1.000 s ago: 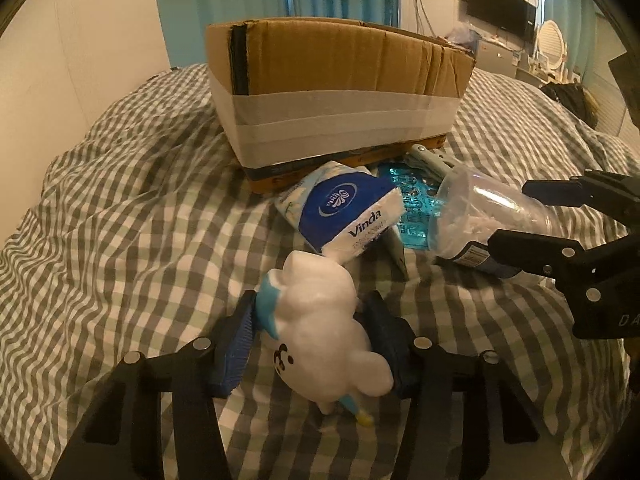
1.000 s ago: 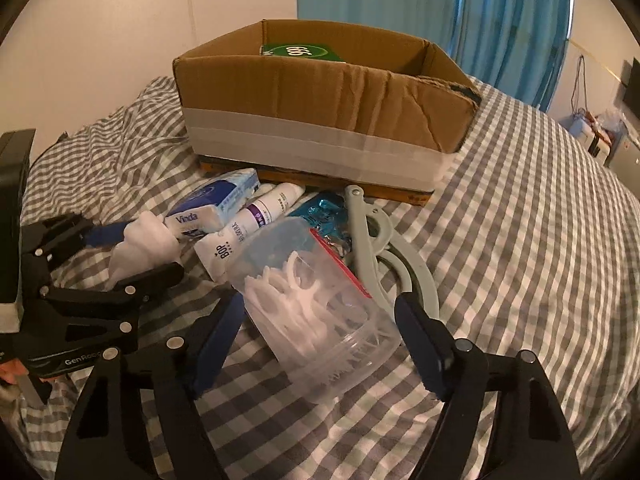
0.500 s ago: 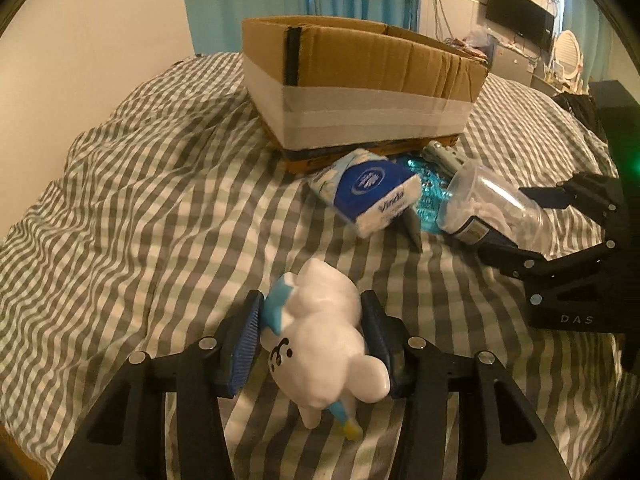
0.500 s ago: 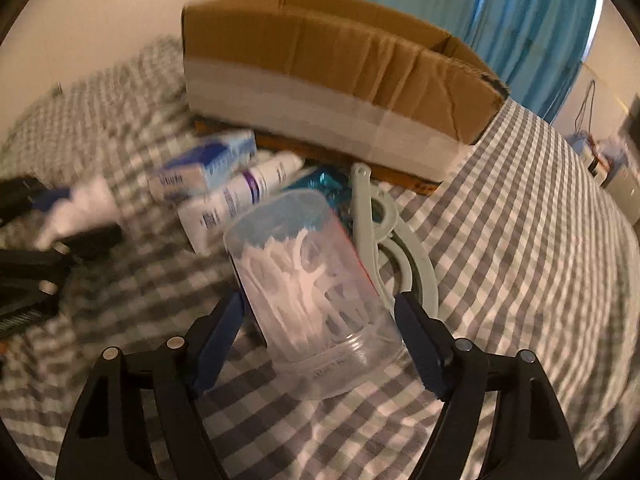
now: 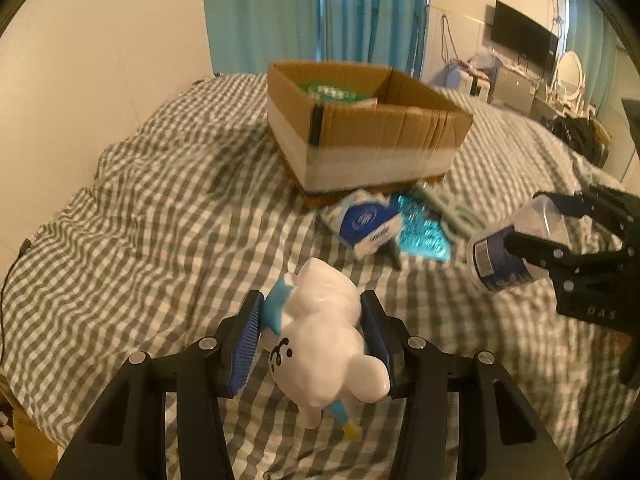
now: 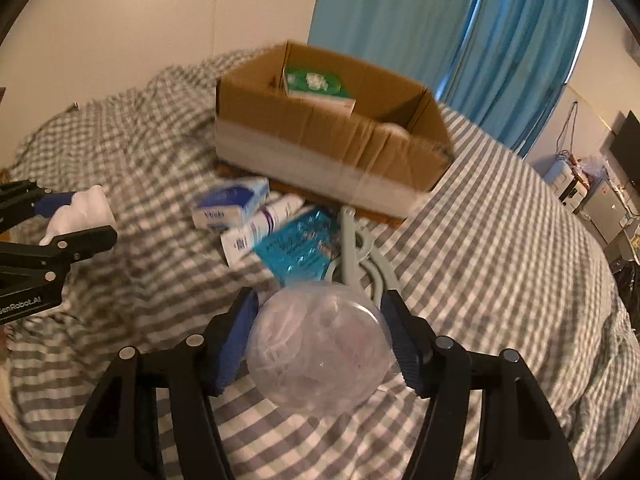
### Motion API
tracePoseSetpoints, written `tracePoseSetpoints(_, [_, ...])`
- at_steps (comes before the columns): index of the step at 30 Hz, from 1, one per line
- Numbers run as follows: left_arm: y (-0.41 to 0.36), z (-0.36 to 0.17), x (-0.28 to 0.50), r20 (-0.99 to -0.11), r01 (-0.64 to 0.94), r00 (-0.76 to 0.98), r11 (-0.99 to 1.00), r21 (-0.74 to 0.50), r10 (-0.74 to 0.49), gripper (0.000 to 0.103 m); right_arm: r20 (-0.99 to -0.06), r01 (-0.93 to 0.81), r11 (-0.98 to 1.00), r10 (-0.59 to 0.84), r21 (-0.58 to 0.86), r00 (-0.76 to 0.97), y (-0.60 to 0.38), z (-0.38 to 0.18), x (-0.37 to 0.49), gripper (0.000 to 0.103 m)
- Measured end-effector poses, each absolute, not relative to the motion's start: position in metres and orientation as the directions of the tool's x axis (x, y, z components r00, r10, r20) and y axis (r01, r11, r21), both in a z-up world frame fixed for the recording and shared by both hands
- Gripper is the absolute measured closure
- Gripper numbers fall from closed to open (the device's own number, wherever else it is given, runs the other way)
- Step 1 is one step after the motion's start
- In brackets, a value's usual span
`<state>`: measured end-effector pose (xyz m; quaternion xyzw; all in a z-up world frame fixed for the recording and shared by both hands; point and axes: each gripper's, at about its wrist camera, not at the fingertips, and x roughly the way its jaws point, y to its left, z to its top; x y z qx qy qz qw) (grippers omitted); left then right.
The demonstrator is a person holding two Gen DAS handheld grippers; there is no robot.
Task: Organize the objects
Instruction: 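Grasp the white plush toy with the left tool while the right tool grasps the floss jar, then lower the plush toy and floss jar into the cardboard box and release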
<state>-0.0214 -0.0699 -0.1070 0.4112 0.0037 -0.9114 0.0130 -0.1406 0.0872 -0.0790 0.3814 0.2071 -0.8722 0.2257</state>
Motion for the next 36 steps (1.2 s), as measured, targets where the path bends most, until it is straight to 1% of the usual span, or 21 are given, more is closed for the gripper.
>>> tracePoseSetpoints(3, [-0.069, -0.091, -0.020, -0.741, 0.029, -0.672, -1.000, -0.009, -0.012, 0.053, -0.745, 0.548, -0.814, -0.242, -0.193, -0.622, 0.091, -0.061, -0.133, 0.040])
tracePoseSetpoints(8, [-0.066, -0.069, -0.023, -0.731, 0.026, -0.682, -1.000, -0.006, -0.013, 0.053, -0.723, 0.546, -0.823, -0.280, -0.158, -0.631, 0.101, -0.038, -0.125, 0.040])
tracePoseSetpoints(14, [-0.066, -0.039, -0.034, -0.695, -0.005, -0.719, -1.000, -0.012, 0.012, 0.052, -0.662, 0.540, -0.827, -0.318, -0.156, -0.678, 0.108, 0.011, -0.120, 0.040])
tracePoseSetpoints(20, [-0.063, -0.007, -0.063, -0.657, -0.026, -0.754, -1.000, 0.003, 0.018, 0.053, -0.596, 0.533, -0.829, -0.344, -0.171, -0.725, 0.106, 0.060, -0.131, 0.040])
tracePoseSetpoints(28, [-0.052, 0.027, -0.127, -0.590, -0.059, -0.807, -0.997, 0.050, 0.019, 0.053, -0.540, 0.512, -0.840, -0.350, -0.180, -0.765, 0.087, 0.094, -0.188, 0.040])
tracePoseSetpoints(32, [-0.049, 0.023, -0.170, -0.596, -0.065, -0.803, -0.996, 0.060, 0.016, 0.052, -0.530, 0.503, -0.848, -0.352, -0.169, -0.772, 0.075, 0.094, -0.227, 0.040])
tracePoseSetpoints(36, [-0.046, 0.004, -0.208, -0.622, -0.070, -0.783, -0.996, 0.051, 0.023, 0.052, -0.517, 0.469, -0.871, -0.337, -0.146, -0.787, 0.064, 0.088, -0.274, 0.040])
